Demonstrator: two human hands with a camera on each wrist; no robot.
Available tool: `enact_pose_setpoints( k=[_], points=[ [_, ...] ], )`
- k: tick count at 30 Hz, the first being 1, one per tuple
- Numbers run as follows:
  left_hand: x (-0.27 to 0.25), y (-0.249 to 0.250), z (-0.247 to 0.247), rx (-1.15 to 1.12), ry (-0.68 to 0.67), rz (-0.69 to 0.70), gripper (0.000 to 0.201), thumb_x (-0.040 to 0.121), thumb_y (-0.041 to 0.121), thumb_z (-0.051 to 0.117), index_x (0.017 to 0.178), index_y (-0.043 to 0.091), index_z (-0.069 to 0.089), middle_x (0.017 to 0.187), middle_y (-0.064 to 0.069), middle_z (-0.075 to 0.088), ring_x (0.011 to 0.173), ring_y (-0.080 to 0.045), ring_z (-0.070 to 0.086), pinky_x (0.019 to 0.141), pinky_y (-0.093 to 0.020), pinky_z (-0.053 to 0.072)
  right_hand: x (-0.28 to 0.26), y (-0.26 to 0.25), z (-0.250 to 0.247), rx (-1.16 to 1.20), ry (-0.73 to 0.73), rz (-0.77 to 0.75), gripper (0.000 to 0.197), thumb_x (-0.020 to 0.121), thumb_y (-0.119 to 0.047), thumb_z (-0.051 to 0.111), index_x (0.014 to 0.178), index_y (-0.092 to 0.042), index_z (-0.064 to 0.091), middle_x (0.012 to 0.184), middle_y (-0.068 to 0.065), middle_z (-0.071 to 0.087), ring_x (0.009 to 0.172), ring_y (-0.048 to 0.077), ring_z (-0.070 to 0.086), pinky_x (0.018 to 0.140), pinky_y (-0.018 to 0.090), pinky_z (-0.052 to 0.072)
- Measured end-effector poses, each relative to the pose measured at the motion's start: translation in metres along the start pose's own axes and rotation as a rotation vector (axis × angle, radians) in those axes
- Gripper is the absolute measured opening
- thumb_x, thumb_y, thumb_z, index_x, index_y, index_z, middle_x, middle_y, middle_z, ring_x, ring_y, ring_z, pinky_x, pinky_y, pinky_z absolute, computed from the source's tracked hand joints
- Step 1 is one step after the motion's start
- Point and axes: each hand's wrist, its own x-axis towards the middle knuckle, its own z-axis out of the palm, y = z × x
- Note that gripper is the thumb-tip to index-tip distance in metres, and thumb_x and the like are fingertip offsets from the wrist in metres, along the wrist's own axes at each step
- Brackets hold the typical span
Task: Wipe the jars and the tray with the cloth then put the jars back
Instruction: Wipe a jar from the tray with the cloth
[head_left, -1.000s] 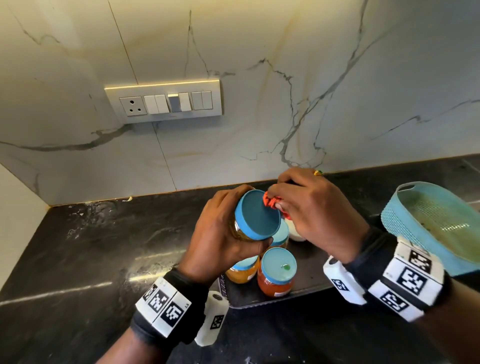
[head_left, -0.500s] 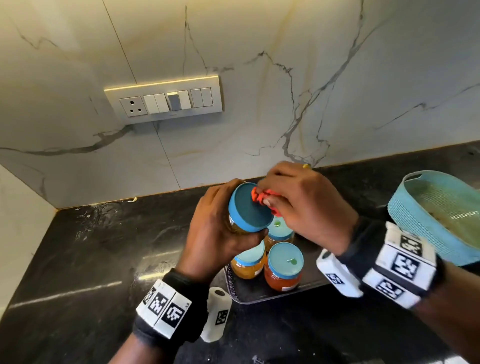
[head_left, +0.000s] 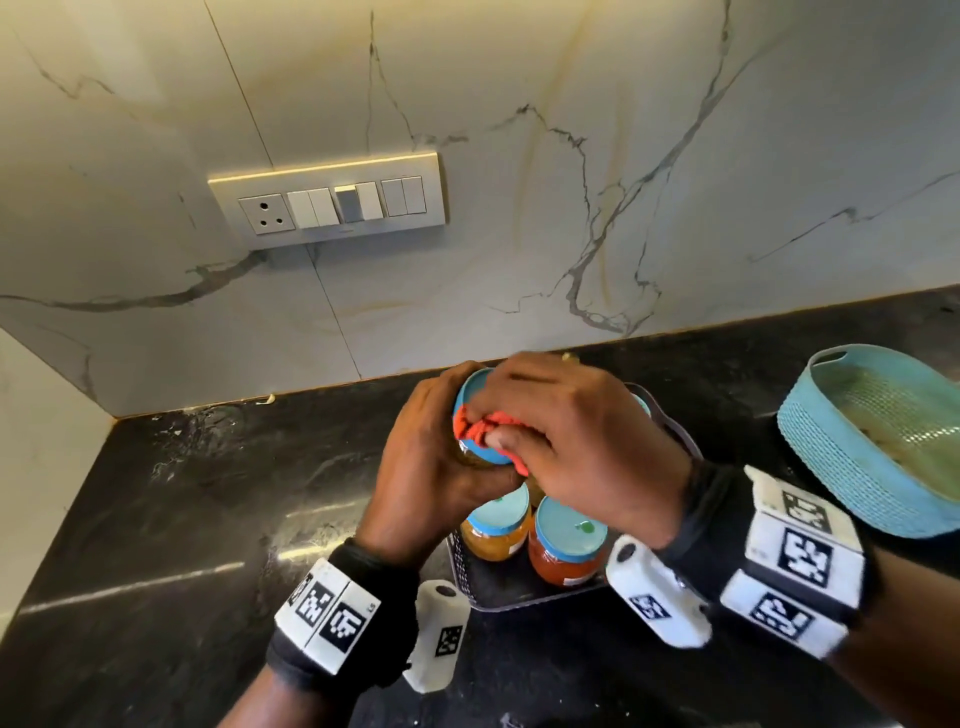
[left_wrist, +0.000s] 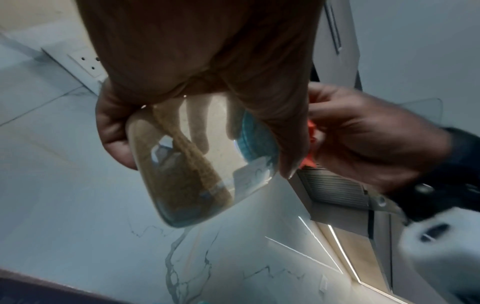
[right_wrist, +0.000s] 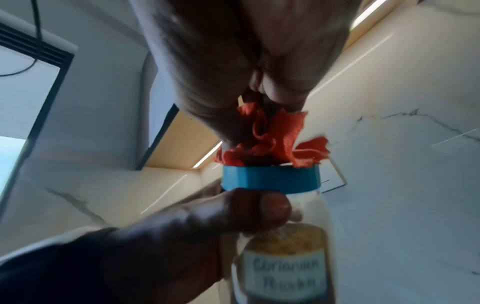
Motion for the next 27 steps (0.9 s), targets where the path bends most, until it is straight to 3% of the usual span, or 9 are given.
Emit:
enact_pose_setpoints(
  k=[2, 5, 8, 10, 13, 19, 22, 25, 27],
  points=[
    [-0.002, -0.004, -0.003, -0.009, 0.013, -0.024, 0.075, 0.061, 0.041, 0.087, 0.126, 0.046, 0.051, 0.123, 0.022, 0.063, 0.116, -0.009, 0.063, 0.095, -0.030, 0.052, -0.014, 0.007, -0.005, -0.008, -0.046, -0.044, 0.021, 0.084, -0.010, 0.066, 0.103, -0.015, 0.075, 0.101, -0.001, 0.066, 0.091, 0.018, 0.064, 0.079, 0.035, 0.053],
    [-0.007, -0.004, 0.005, -0.048, -0.008, -0.051, 0.079, 0.064, 0.042, 0.093, 0.133, 0.026, 0.059, 0.128, 0.013, 0.065, 0.120, -0.016, 0.063, 0.098, -0.038, 0.054, -0.011, 0.033, -0.012, -0.048, -0.008, 0.039, 0.022, 0.081, -0.011, 0.070, 0.102, -0.015, 0.075, 0.101, -0.001, 0.067, 0.091, 0.019, 0.065, 0.078, 0.040, 0.056],
    [-0.003, 0.001, 0.012, -0.020, -0.025, -0.015, 0.079, 0.064, 0.043, 0.092, 0.133, 0.025, 0.059, 0.125, 0.011, 0.065, 0.116, -0.015, 0.064, 0.095, -0.042, 0.054, 0.010, 0.029, -0.009, -0.035, 0.071, 0.080, 0.020, 0.081, -0.015, 0.072, 0.100, -0.017, 0.074, 0.099, -0.002, 0.068, 0.090, 0.021, 0.066, 0.078, 0.042, 0.057],
    [0.002, 0.001, 0.006, 0.016, -0.018, 0.017, 0.075, 0.066, 0.041, 0.089, 0.131, 0.020, 0.060, 0.123, 0.009, 0.065, 0.113, -0.018, 0.064, 0.093, -0.045, 0.054, 0.012, 0.013, -0.005, -0.005, 0.073, 0.042, 0.019, 0.081, -0.015, 0.070, 0.100, -0.017, 0.074, 0.099, -0.002, 0.068, 0.089, 0.019, 0.066, 0.080, 0.034, 0.055],
    [0.003, -0.002, -0.009, 0.132, 0.008, 0.050, 0.080, 0.066, 0.049, 0.084, 0.133, 0.015, 0.059, 0.124, 0.014, 0.060, 0.114, -0.016, 0.060, 0.096, -0.036, 0.050, -0.006, 0.006, -0.007, 0.014, -0.020, -0.061, 0.019, 0.082, -0.011, 0.066, 0.098, -0.016, 0.075, 0.096, -0.003, 0.065, 0.087, 0.012, 0.059, 0.079, 0.021, 0.046],
    [0.002, 0.000, -0.005, 0.171, -0.030, 0.094, 0.078, 0.069, 0.049, 0.084, 0.135, 0.016, 0.060, 0.127, 0.009, 0.063, 0.117, -0.016, 0.060, 0.095, -0.044, 0.052, 0.009, 0.035, -0.009, -0.071, 0.055, 0.024, 0.020, 0.081, -0.016, 0.066, 0.099, -0.015, 0.074, 0.098, -0.001, 0.069, 0.087, 0.023, 0.066, 0.075, 0.042, 0.056],
    [0.009, 0.002, -0.008, 0.148, -0.016, 0.119, 0.074, 0.071, 0.049, 0.082, 0.133, 0.019, 0.057, 0.125, 0.012, 0.061, 0.113, -0.017, 0.061, 0.095, -0.041, 0.052, 0.024, 0.013, -0.003, -0.038, 0.098, -0.012, 0.021, 0.082, -0.015, 0.065, 0.101, -0.015, 0.074, 0.099, 0.000, 0.069, 0.088, 0.025, 0.066, 0.076, 0.040, 0.056],
    [0.009, -0.006, -0.020, 0.197, 0.004, 0.122, 0.080, 0.072, 0.058, 0.082, 0.133, 0.012, 0.057, 0.126, 0.008, 0.061, 0.114, -0.017, 0.059, 0.097, -0.036, 0.050, 0.009, 0.004, 0.002, 0.000, -0.017, -0.154, 0.021, 0.083, -0.009, 0.064, 0.101, -0.013, 0.074, 0.097, 0.001, 0.067, 0.087, 0.020, 0.062, 0.078, 0.032, 0.051],
    [0.007, -0.010, -0.025, 0.209, 0.018, 0.093, 0.080, 0.070, 0.056, 0.084, 0.132, 0.011, 0.059, 0.125, 0.009, 0.061, 0.114, -0.017, 0.059, 0.096, -0.038, 0.051, -0.002, 0.015, 0.000, -0.019, -0.057, -0.161, 0.021, 0.084, -0.010, 0.062, 0.101, -0.012, 0.075, 0.097, 0.000, 0.067, 0.088, 0.018, 0.063, 0.079, 0.032, 0.052]
  ],
)
